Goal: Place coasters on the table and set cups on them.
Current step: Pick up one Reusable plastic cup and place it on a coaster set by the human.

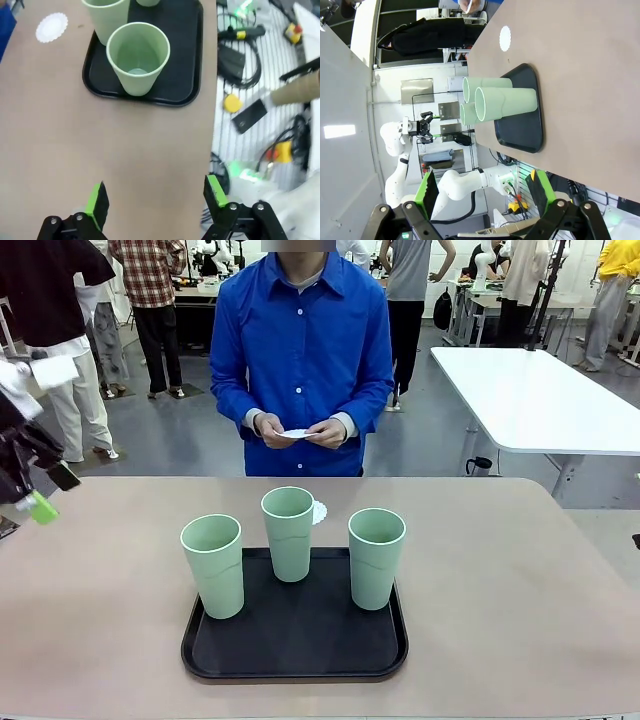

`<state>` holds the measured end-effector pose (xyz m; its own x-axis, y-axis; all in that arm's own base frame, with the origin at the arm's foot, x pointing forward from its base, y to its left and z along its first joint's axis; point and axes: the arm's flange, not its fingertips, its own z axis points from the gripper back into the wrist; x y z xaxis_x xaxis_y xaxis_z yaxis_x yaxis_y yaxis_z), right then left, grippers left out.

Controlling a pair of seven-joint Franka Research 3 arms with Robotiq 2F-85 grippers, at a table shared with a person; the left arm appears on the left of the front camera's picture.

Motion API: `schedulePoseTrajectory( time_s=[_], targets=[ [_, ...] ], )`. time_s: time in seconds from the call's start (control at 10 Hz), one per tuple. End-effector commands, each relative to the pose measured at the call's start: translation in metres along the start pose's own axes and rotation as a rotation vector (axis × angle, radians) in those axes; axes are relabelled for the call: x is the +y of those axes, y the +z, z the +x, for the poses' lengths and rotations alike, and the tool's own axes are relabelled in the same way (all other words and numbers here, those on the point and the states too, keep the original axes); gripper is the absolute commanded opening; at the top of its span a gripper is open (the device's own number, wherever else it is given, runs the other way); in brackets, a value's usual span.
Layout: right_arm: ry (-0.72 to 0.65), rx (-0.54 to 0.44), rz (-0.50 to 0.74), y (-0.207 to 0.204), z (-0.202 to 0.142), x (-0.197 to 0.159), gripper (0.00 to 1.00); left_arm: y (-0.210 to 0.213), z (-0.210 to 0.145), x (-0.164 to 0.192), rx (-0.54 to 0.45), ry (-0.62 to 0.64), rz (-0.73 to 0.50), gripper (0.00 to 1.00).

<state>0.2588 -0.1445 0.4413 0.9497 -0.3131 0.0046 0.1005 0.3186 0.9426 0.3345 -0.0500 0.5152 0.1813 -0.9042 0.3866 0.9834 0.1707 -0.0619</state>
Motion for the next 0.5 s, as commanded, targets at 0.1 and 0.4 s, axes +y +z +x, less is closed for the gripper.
schedulePoseTrajectory(
  time_s=[0.1, 0.4],
  targets=[
    [0.001, -0.004, 0.018, 0.0, 0.002, 0.0, 1.0, -0.048, 0.01, -0.01, 0.0, -0.11, 0.116, 1.0],
    [0.001, -0.004, 0.018, 0.0, 0.002, 0.0, 1.0, -0.047, 0.015, -0.01, 0.019, -0.115, 0.097, 1.0]
  ],
)
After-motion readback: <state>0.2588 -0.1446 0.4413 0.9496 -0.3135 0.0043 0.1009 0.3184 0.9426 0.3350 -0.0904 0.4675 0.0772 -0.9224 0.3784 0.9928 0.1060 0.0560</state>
